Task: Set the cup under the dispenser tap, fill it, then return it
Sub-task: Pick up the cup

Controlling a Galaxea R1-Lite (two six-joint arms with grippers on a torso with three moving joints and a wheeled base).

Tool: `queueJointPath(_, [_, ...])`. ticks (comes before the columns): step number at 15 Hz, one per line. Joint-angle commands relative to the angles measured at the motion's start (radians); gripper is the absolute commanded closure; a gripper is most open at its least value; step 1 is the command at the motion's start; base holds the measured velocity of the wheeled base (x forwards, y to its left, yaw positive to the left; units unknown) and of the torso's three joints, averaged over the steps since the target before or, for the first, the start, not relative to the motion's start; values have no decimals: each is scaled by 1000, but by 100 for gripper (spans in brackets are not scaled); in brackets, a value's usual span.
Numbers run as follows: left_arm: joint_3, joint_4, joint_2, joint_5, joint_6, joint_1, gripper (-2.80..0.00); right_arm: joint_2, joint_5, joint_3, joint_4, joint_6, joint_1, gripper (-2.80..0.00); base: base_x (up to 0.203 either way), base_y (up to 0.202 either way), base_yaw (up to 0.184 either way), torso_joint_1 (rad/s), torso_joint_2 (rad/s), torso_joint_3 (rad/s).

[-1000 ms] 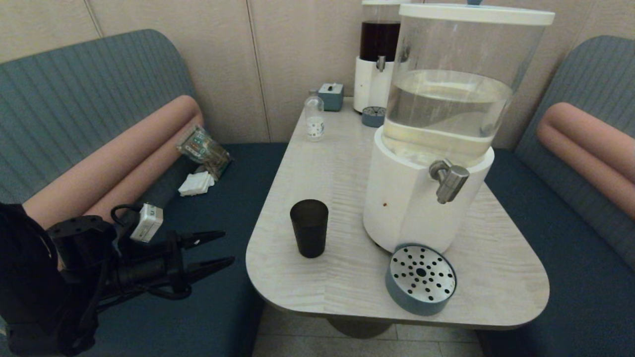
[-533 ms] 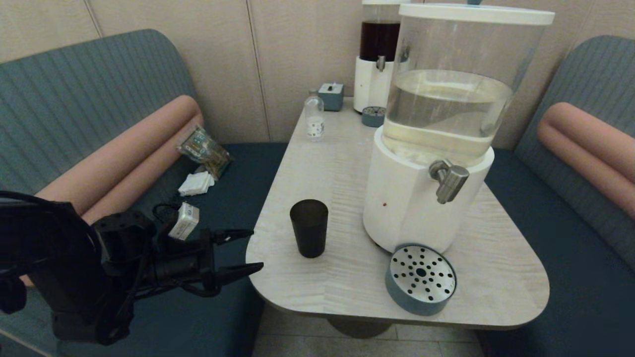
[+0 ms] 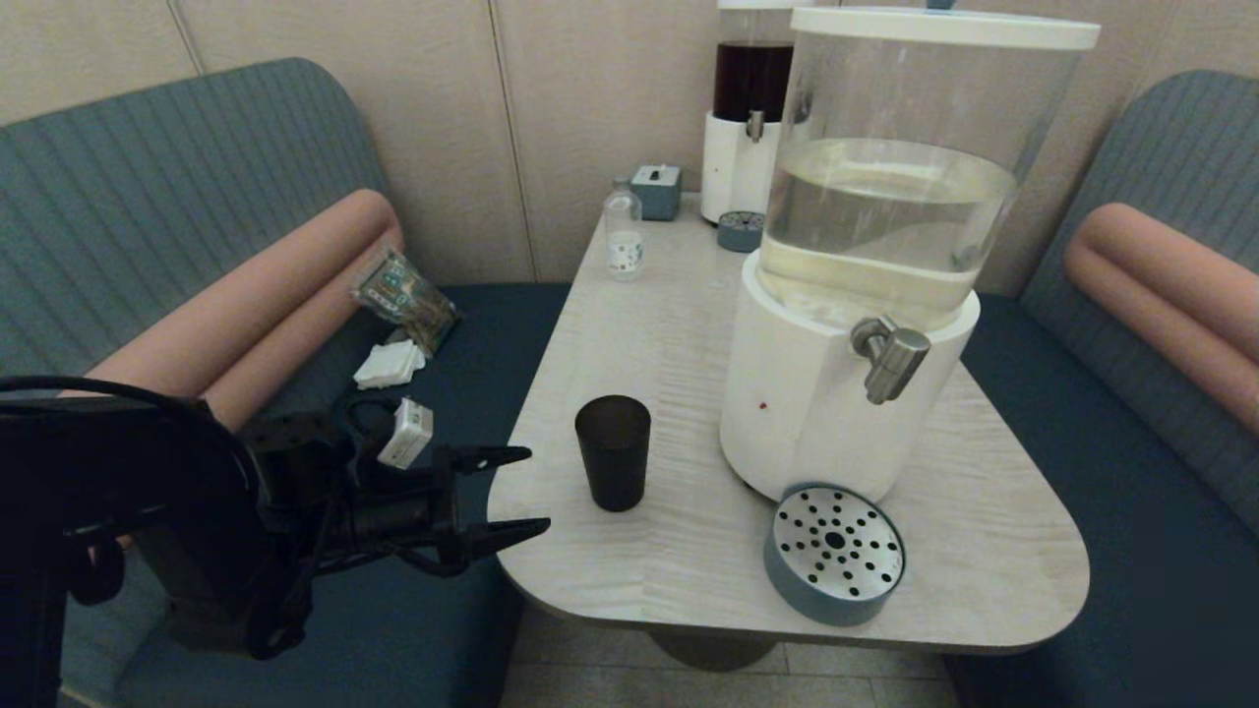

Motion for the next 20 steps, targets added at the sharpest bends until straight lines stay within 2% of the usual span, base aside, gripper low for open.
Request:
queueJointPath(1, [-32, -8, 24, -3, 1, -19, -280, -2, 0, 14, 0, 0, -1, 0, 0, 0, 0, 0, 0, 0])
queueJointPath(5, [-98, -8, 54, 30, -3, -52, -280, -2, 0, 14, 0, 0, 0, 0, 0, 0, 0, 0, 0, 0])
queueJointPath(7, [-149, -8, 84, 72, -1, -68, -280, -2, 0, 14, 0, 0, 1, 0, 0, 0, 0, 0, 0, 0])
queueJointPath(14, [-219, -8, 128, 120, -17, -136, -280, 0, 1, 14, 0, 0, 1, 0, 0, 0, 0, 0, 0, 0])
queueJointPath(20, [-346, -8, 188, 228, -47, -206, -280, -1, 0, 14, 0, 0, -1, 0, 0, 0, 0, 0, 0, 0])
